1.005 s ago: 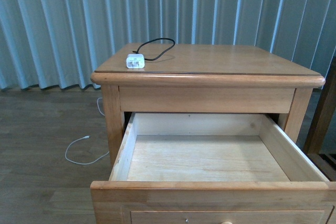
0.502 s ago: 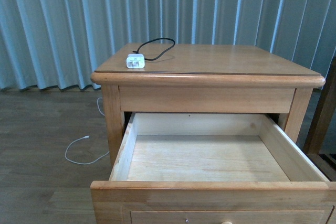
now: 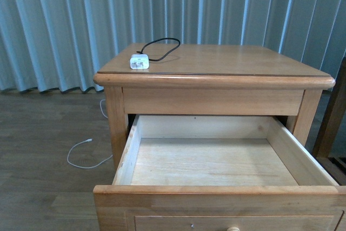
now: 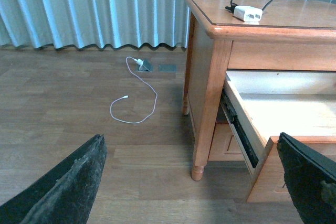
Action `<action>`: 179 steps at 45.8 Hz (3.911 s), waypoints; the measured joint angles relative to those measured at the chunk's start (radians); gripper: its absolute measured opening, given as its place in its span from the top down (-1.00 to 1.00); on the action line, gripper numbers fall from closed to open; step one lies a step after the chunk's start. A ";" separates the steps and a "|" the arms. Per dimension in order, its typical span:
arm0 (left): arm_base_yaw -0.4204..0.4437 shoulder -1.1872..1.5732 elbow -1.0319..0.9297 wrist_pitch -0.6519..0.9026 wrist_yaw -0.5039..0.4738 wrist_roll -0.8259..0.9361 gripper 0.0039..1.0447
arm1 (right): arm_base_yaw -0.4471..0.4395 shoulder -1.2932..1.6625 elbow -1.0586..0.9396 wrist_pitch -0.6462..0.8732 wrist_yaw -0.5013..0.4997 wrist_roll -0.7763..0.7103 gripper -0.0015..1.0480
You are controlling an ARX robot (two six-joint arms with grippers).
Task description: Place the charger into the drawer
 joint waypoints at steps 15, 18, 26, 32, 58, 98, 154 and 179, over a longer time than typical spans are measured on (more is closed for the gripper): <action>0.000 0.000 0.000 0.000 0.000 0.000 -0.89 | 0.000 0.000 0.000 0.000 0.000 0.000 -0.15; 0.000 0.000 0.000 0.000 0.000 0.000 -0.89 | 0.000 0.000 0.000 0.000 0.000 0.000 -0.35; -0.149 0.161 0.039 -0.015 -0.448 -0.129 -0.89 | 0.000 0.000 0.000 0.000 0.000 0.002 -0.88; -0.151 0.436 0.128 0.169 -0.590 -0.178 -0.89 | 0.000 0.000 0.000 0.000 0.000 0.000 -0.84; -0.330 1.545 0.953 0.445 -0.488 -0.054 -0.89 | 0.000 0.000 0.000 0.000 0.000 0.000 -0.84; -0.396 2.233 1.746 0.211 -0.543 -0.186 -0.89 | 0.000 0.000 0.000 0.000 0.000 0.000 -0.84; -0.575 1.485 0.928 0.359 -0.426 -0.067 0.24 | 0.000 0.000 0.000 0.000 0.000 0.000 -0.84; -0.593 1.910 1.112 0.312 -0.321 -0.126 0.24 | 0.000 0.000 0.000 0.000 0.000 0.000 -0.84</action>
